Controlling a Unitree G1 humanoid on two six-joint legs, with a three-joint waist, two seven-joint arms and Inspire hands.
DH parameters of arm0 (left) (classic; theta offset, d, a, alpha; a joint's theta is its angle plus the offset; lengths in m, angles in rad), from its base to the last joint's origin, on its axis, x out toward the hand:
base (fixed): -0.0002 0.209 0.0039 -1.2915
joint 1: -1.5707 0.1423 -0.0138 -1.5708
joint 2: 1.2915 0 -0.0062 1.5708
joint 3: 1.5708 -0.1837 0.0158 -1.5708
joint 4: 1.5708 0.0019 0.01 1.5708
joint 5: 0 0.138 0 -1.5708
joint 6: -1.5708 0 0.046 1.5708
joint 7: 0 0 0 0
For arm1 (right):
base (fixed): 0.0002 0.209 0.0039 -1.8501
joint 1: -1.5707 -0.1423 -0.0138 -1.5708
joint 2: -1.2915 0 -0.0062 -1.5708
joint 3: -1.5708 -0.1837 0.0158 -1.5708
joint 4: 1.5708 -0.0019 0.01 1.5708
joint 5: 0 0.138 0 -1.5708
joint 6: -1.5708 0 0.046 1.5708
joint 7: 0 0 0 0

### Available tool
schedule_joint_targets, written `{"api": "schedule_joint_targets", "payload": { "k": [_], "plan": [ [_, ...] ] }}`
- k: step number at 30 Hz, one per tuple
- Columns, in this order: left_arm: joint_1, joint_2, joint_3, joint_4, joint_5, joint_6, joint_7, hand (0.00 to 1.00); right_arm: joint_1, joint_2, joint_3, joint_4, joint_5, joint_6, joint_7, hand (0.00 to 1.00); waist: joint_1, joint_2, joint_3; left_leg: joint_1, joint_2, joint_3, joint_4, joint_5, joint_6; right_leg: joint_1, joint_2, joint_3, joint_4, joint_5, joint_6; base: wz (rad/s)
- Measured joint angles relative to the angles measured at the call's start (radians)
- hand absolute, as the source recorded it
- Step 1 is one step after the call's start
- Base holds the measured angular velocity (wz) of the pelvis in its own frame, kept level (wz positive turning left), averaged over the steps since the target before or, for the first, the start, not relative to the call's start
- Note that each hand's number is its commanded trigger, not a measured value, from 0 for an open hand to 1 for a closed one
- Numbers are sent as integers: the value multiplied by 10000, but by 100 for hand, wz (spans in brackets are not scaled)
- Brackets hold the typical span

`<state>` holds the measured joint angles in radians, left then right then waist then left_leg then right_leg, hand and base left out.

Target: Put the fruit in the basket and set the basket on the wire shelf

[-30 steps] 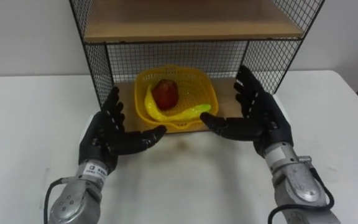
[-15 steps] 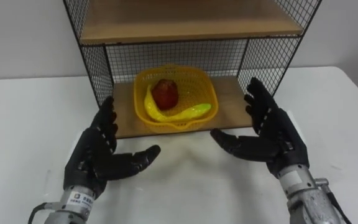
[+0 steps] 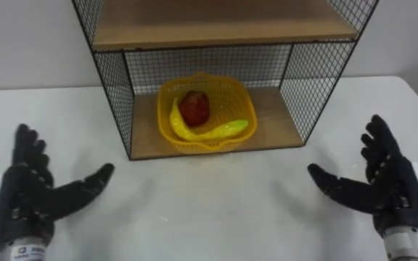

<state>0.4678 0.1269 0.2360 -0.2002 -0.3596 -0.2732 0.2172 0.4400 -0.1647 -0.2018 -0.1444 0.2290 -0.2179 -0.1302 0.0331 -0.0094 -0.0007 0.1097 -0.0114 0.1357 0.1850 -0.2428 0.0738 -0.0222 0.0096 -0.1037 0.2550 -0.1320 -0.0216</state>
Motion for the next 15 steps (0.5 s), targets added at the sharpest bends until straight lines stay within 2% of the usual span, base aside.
{"api": "schedule_joint_targets", "payload": {
  "k": [4,6,8,15],
  "plan": [
    [147,-57,1284,-503,-102,-177,1130,0,153,1,-647,-526,-14,-50,-601,0,51,41,13,55,0,-22,-5,-4,-5,27,-54,-17,-2,-1,2,1],
    [146,-65,2000,-743,-233,-466,1770,0,152,-4,-1107,-752,-18,-203,-1008,0,169,52,-4,66,-1,10,-9,-5,-6,-15,-59,39,14,-4,5,-4],
    [132,-65,2428,-751,-242,-568,2205,0,164,-3,-1415,-783,-13,-281,-1289,0,244,70,-1,54,-1,77,-21,-2,-4,-66,-37,124,33,-4,5,-9],
    [174,-73,3663,-752,-248,-565,3853,0,383,-2,-2322,-780,272,-281,-2405,0,308,123,-10,39,-1,59,-18,-3,-3,-14,-60,65,48,-3,4,0]
  ]
}}
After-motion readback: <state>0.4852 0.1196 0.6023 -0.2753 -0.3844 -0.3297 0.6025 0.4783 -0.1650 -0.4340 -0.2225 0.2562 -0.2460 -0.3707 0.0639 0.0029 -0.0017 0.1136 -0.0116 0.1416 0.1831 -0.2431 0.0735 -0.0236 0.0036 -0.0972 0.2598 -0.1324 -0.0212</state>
